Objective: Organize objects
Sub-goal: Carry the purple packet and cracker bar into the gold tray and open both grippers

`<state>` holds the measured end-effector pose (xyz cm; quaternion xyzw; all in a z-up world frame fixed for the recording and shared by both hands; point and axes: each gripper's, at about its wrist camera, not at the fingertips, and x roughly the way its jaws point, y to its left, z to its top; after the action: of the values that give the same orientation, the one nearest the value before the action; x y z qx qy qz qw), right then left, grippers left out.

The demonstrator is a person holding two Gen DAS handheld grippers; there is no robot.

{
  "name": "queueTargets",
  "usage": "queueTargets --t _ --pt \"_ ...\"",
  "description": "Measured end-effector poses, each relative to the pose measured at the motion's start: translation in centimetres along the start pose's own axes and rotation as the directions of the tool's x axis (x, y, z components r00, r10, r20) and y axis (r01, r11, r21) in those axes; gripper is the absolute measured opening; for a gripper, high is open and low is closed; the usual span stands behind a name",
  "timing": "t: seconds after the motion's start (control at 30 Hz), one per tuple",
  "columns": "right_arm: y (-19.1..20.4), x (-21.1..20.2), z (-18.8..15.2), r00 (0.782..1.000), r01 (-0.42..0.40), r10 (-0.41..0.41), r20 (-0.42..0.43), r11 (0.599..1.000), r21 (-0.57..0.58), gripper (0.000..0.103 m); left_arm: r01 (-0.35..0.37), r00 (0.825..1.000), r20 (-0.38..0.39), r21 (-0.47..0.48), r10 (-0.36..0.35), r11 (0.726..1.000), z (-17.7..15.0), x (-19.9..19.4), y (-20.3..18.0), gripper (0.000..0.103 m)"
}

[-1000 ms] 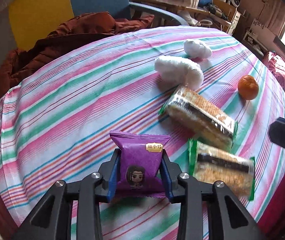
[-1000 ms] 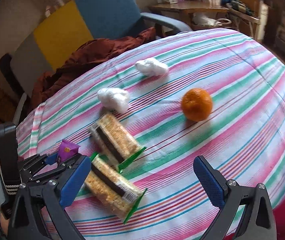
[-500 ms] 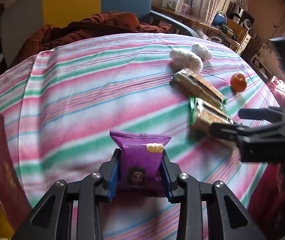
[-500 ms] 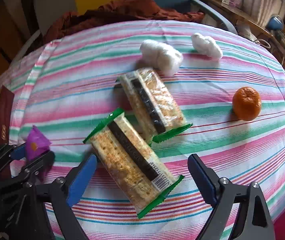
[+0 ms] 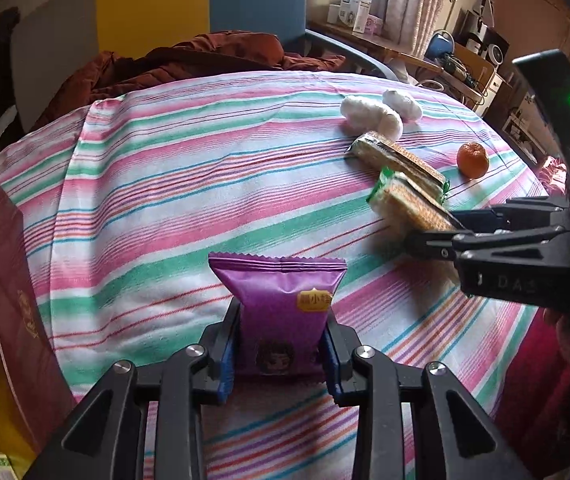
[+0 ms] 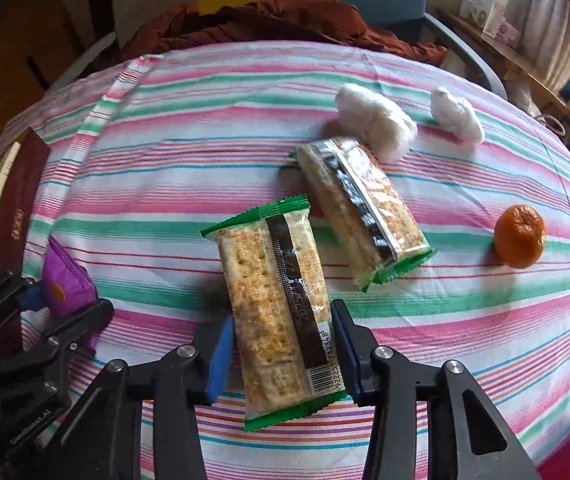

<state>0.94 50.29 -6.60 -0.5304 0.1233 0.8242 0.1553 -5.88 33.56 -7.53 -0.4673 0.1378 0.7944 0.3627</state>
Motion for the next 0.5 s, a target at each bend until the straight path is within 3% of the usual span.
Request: queueTargets --t 0.3,0.5 --pt "1.7 -1.4 -0.2 0.996 -0.062 0.065 0.057 0.996 -0.060 0.045 -0.020 1.000 0.010 -0.047 0.021 0.999 -2.4 -3.7 1.3 0.033" --pt "2.7 -2.2 -0.5 0.993 -0.085 0.090 0.072 0.994 -0.067 0.045 0.002 0.997 0.078 -0.091 0.005 0.996 -3.5 -8.7 3.0 0.034"
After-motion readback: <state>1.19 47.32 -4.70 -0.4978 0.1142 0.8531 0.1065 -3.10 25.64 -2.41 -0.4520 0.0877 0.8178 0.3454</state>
